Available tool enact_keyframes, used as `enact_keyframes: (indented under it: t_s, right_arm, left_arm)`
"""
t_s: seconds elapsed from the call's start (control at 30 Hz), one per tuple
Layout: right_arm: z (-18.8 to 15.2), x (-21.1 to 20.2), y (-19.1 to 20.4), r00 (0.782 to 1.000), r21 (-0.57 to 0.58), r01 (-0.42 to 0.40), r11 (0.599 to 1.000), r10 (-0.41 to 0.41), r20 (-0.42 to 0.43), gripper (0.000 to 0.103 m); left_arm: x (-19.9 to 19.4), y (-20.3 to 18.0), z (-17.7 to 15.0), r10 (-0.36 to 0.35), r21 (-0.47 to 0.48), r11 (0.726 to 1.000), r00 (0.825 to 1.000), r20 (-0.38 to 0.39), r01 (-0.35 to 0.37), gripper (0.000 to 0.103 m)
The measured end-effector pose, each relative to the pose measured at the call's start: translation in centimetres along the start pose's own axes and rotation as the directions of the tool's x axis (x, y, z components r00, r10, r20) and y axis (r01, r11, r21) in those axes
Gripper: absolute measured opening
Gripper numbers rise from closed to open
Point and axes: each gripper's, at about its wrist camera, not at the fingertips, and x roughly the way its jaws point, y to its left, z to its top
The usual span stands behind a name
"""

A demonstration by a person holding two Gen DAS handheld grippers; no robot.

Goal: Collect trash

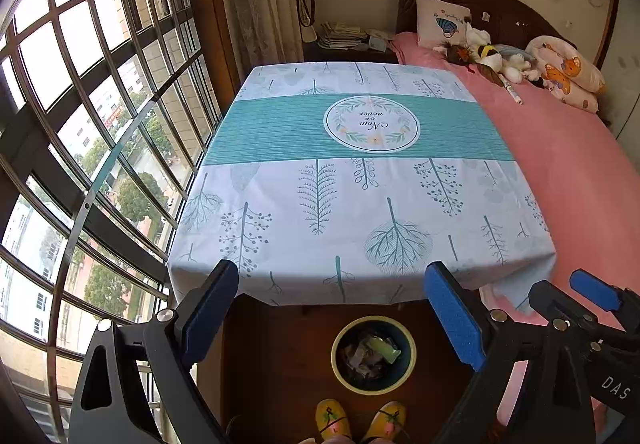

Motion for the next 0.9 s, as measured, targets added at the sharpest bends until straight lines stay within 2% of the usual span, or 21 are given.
enact_keyframes:
  t_s: [0.33, 0.9]
  right_arm:
    - [0.8, -0.7, 0.9, 0.998, -0.039, 0.02, 0.999, -0.018, 0.057, 0.075]
    - [1.0, -0.5, 0.4, 0.998, -0.047, 0.02, 0.999, -0.017, 0.068, 0.075]
  left_arm:
    - [0.7, -1.4, 0.4, -0.023, 0.029, 0.999, 1.0, 0.012, 0.022, 0.096]
    - [0.7, -2.3, 0.9, -0.032, 0.057, 0.998, 0.999, 0.033, 0.03, 0.095]
